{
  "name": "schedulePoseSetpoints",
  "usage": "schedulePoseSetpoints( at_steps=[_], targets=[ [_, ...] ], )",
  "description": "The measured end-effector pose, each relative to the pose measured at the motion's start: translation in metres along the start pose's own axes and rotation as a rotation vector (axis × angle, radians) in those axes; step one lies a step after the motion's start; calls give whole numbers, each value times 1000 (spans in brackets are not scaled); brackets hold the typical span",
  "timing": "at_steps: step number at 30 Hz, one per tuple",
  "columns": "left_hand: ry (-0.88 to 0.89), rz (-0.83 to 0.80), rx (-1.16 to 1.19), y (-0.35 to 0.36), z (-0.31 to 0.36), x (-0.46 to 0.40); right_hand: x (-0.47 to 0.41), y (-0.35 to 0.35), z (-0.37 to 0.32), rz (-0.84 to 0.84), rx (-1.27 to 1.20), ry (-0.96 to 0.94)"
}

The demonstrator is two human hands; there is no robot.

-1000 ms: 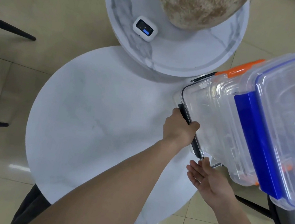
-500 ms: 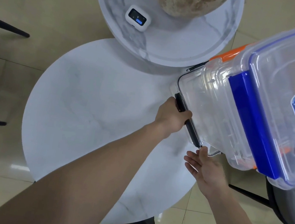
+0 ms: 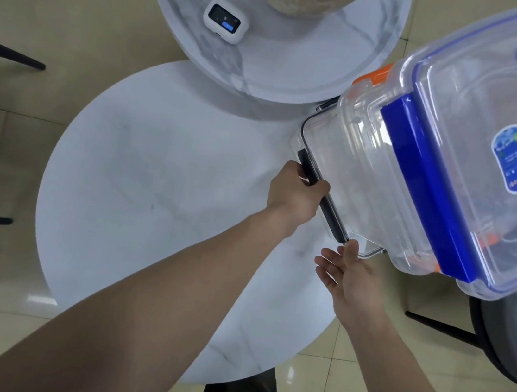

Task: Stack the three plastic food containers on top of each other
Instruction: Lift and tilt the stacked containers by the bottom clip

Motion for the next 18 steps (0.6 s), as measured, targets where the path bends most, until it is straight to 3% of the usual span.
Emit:
schedulePoseSetpoints(
  at_steps=[18],
  targets=[
    [18, 17, -18, -3, 6, 6, -1, -1, 1, 40, -38, -25]
  ],
)
Point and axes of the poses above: each hand's wrist, its own x-axis away from the middle knuckle, its own y-axis out of the palm, z = x × y, the point moved 5 cm from there along -x, towards the middle knuckle, and after that the axes turned 9 degrees about z, right-handed, at the moved point
